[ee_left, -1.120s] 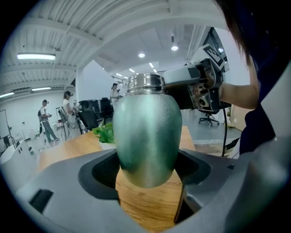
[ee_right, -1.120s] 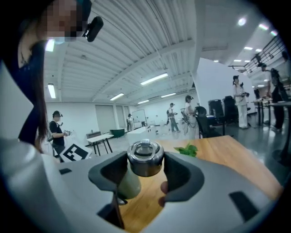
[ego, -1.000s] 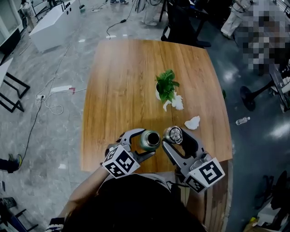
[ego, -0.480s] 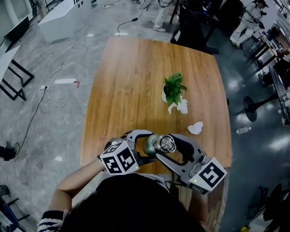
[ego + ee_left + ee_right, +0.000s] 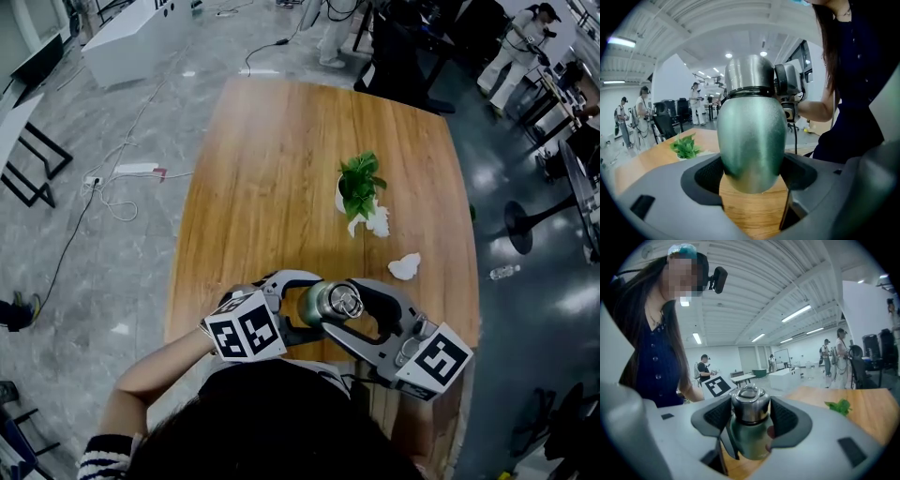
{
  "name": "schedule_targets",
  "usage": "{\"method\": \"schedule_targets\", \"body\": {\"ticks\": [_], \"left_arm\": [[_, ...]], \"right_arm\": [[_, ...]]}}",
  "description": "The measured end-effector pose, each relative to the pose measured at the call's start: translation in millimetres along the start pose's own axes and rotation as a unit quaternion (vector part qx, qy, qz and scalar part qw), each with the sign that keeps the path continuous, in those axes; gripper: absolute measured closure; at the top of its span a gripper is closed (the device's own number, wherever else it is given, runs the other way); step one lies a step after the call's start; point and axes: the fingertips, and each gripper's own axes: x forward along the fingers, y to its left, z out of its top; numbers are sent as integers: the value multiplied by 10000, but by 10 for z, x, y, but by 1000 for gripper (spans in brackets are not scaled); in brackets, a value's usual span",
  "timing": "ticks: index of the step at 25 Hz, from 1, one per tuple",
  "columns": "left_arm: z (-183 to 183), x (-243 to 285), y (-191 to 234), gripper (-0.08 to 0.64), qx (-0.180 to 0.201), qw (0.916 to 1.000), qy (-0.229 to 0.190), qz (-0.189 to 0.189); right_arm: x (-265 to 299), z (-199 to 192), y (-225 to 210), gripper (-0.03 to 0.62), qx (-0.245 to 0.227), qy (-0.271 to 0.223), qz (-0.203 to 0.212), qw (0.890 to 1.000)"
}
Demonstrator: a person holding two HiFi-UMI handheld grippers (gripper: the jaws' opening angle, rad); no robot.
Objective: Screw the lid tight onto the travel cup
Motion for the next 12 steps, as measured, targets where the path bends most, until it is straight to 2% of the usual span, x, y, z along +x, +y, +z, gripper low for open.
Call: {"method": "schedule_targets", "body": {"ticks": [3,5,7,9,11,12], "left_arm": [[23,-13,-53,179,59,9997,-33,-250],[44,-14,-45,179,12,9998,-47,-214],[56,-2,20,180,-159,9998,-24,67],[54,5,139,179,-325,9978,90,579],[45,-5,254,179,-345,9936,224,1054],[46,-12,279,179,-303,9928,248,1133]], "right_arm": [[-10,46,43,333,-72,32,265,9996],[-7,89,31,333,-141,-67,206,9997],[19,143,-18,333,-186,-263,-125,9994],[43,174,-110,333,-187,-408,-675,9967],[49,178,-193,333,-92,-458,-1148,9923],[48,184,-203,333,-27,-481,-1209,9915]]}}
